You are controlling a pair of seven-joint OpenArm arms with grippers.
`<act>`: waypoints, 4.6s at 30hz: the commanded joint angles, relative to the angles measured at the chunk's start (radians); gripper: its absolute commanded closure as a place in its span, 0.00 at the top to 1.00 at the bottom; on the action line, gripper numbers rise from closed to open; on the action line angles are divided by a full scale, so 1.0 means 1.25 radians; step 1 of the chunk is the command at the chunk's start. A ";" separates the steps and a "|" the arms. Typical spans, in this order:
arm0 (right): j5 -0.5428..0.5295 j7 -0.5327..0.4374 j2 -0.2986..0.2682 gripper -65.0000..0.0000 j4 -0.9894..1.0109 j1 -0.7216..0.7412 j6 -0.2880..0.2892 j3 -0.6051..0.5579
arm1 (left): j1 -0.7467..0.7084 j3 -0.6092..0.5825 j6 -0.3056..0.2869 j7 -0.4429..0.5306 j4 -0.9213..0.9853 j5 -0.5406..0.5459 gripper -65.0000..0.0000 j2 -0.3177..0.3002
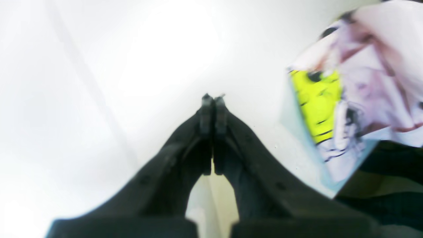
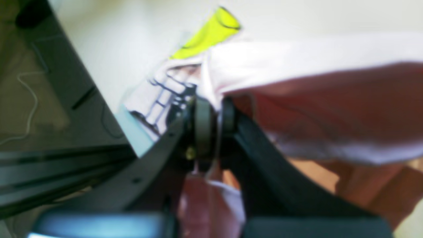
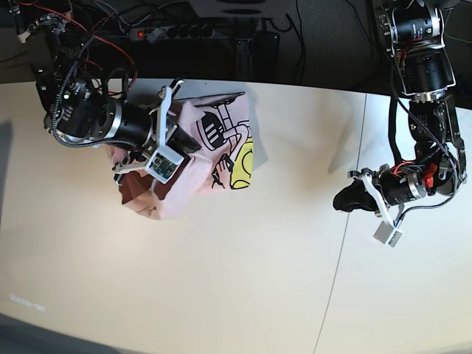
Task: Fold the T-shirt properly
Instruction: 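Grasp the folded bundle with the right gripper and fold it over again, then lay the bundle down with the right gripper and open it, then pat and square the folded shirt's edges with both grippers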
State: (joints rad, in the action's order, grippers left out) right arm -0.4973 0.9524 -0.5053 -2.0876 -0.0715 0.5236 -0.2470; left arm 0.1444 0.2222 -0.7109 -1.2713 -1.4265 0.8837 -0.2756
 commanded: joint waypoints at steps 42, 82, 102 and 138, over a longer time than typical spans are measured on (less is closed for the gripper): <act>0.260 -0.238 0.250 0.51 0.181 0.095 -0.006 -0.254 | 0.015 0.005 0.010 0.035 -0.014 0.018 0.26 -0.218; 0.257 -0.238 0.299 0.00 0.833 0.576 -0.005 0.072 | -0.302 -0.365 0.010 0.056 -0.464 -0.042 0.00 -0.049; 0.225 -0.153 0.327 0.00 0.908 0.580 -0.003 -0.098 | -0.274 -0.448 0.010 0.170 -0.323 -0.248 0.00 0.073; -0.146 0.044 0.052 0.00 0.325 0.096 0.018 -0.033 | 0.110 -0.451 0.010 0.272 -0.013 -0.335 0.00 0.064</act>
State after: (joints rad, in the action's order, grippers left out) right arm -0.6651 1.0229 -0.4339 -1.6630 0.0368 0.5186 -0.2970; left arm 0.2581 -0.3466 -0.7002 -0.9497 -1.4300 0.4526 -0.1997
